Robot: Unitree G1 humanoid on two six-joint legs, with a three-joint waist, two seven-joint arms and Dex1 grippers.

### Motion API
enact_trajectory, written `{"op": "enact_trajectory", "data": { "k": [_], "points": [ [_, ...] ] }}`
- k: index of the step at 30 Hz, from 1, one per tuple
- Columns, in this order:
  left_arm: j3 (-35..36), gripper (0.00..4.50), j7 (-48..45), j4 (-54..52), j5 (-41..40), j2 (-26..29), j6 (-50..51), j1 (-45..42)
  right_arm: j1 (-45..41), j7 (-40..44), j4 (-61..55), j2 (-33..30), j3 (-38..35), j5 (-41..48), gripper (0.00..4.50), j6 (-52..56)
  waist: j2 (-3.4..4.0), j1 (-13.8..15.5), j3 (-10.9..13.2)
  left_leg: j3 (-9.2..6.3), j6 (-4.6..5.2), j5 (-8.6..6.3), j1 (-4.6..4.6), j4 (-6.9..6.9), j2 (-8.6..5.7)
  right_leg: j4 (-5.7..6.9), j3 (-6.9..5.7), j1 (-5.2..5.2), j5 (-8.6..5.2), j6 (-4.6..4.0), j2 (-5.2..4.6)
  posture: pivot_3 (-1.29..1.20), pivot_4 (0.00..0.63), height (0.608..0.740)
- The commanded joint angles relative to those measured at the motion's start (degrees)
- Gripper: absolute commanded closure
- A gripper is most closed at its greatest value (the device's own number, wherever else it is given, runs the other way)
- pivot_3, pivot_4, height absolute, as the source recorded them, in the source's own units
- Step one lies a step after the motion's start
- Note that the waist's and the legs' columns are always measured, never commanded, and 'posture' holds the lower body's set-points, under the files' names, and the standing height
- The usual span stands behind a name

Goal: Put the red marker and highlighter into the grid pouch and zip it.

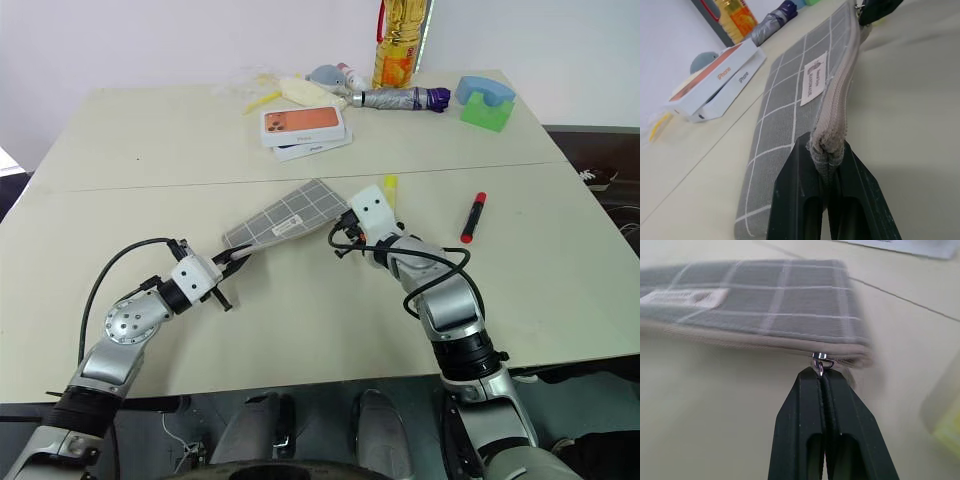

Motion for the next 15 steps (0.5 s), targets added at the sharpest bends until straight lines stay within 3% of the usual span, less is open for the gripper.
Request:
{"op": "enact_trajectory", "data": {
  "k": [1,10,15],
  "points": [
    [-0.60,4.50,0.65,-2.64,0.77,-1.32,0.78,-0.79,-1.90,2.53,-5.24,-0.78,3.09,-0.40,4.47,-1.41,0.00,-0.01,0.00,0.00,0.00,0.00,0.00,0.00,0.00,0.00,0.00,0.00,0.00,0.00,0.01,0.00,0.150,0.740],
    [-2.47,4.50,1.16,-5.31,2.58,-5.36,5.97,-2.99,-5.19,8.23,-10.58,-4.51,13.88,-4.79,4.47,-1.48,-0.02,0.05,0.00,-0.03,0.00,0.00,0.00,0.04,-0.01,-0.01,0.00,0.02,0.00,0.00,0.01,0.00,0.150,0.740],
    [-3.12,4.50,1.53,-6.11,3.38,-6.51,8.11,-4.39,-7.16,10.16,-10.92,-3.33,17.61,-6.44,4.47,-1.95,-0.02,0.04,0.00,-0.05,0.00,0.00,0.00,0.05,-0.01,0.00,0.00,0.02,0.00,0.00,0.02,0.00,0.150,0.740]
  ]
}}
